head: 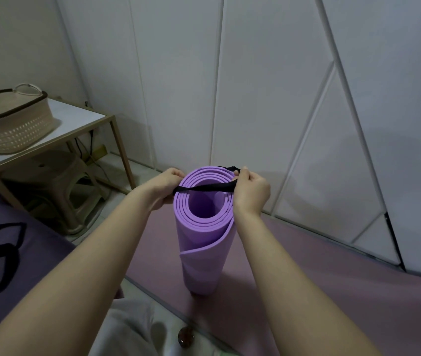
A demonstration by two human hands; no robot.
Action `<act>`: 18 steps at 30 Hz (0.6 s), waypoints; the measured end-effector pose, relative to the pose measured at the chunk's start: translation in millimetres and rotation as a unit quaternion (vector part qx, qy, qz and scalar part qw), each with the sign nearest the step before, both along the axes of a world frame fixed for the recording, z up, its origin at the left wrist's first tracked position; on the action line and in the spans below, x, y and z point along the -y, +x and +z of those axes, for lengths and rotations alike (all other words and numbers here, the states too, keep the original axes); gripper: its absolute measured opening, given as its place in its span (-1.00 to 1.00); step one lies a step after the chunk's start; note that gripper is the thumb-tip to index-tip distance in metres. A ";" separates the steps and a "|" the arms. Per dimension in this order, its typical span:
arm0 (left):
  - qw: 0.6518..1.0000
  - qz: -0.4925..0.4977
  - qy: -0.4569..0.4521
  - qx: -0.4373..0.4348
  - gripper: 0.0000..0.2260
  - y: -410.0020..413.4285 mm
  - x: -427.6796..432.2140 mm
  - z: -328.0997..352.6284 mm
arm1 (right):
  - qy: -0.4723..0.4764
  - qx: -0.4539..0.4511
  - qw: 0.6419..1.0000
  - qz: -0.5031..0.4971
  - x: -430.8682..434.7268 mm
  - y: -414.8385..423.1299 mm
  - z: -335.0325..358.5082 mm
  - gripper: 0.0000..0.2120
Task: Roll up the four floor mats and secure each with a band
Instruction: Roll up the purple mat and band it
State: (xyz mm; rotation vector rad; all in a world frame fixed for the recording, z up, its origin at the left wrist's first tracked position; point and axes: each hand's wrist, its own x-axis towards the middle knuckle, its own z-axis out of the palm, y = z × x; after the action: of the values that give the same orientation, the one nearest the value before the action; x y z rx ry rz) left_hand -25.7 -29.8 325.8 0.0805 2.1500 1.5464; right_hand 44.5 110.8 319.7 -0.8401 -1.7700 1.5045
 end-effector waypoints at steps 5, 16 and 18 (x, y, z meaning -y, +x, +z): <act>0.975 0.081 0.098 -0.183 -0.74 15.3 13.9 -19.2 | 0.003 0.013 1.000 0.011 4.6 -5.2 2.9 -0.68; 0.831 -0.102 -0.170 -0.520 -0.82 26.3 39.5 3.4 | 0.011 0.010 0.999 0.028 17.3 -3.1 5.6 -0.69; 0.814 -0.083 -0.254 -0.517 -0.84 22.8 38.8 5.9 | 0.016 0.008 0.999 0.039 22.7 -2.4 6.0 -0.69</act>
State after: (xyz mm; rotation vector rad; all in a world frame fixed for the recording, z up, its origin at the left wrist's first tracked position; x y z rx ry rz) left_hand -2.9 -68.6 331.7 1.1169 3.1692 0.7877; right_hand 42.0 88.1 325.7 -0.7765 -1.8529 1.5199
